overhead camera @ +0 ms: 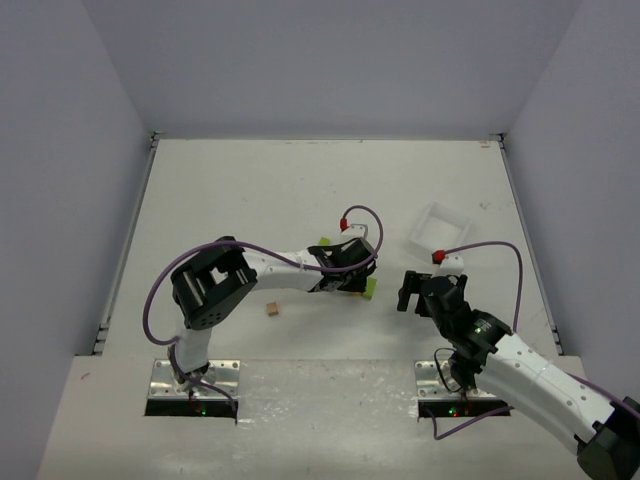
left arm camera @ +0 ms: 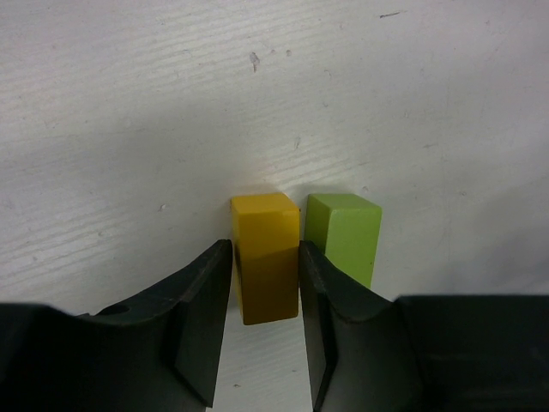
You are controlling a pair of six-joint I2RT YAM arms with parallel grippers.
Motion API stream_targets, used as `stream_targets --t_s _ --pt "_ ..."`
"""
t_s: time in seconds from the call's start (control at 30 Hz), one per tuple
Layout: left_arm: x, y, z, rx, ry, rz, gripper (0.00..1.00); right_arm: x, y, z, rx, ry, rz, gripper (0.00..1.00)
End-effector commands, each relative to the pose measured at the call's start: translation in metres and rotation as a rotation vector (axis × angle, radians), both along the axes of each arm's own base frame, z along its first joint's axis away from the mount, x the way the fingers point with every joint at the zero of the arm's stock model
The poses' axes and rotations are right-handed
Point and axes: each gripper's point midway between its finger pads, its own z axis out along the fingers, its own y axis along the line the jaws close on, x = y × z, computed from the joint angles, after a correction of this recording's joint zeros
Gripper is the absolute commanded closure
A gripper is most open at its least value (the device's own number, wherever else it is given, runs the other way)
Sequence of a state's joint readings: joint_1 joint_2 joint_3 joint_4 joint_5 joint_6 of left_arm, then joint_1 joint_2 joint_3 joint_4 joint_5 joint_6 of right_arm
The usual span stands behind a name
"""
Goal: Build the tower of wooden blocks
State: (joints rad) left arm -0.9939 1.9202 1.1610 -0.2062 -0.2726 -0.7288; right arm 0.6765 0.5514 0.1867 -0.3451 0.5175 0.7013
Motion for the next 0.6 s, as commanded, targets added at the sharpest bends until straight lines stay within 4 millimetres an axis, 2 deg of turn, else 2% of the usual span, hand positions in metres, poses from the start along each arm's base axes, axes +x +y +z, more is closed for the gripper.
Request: stream_targets --t_s 0.0,0.1,0.23,0.4,0.57 --pt "0.002 -0.005 0.001 -0.014 -0.012 -0.007 0.65 0.007 0.000 0.011 0.016 -0.034 -0.031 0.01" --pt "0.002 -0.005 0.001 -0.015 -0.010 -0.006 0.64 0.007 0.000 0.011 0.016 -0.035 -0.033 0.01" --pt "0.004 -0.007 0.012 -0.030 -0.029 -0.008 0.64 0.007 0.002 0.013 0.024 -0.038 -0.025 0.01" --pt "0.012 -0.006 0.042 -0.046 -0.087 -0.001 0.62 0.009 0.005 0.017 0.035 -0.047 -0.013 0.01" --pt "0.016 0.005 0.072 -0.047 -0.141 0.026 0.59 0.013 0.013 0.027 0.055 -0.081 0.032 0.01"
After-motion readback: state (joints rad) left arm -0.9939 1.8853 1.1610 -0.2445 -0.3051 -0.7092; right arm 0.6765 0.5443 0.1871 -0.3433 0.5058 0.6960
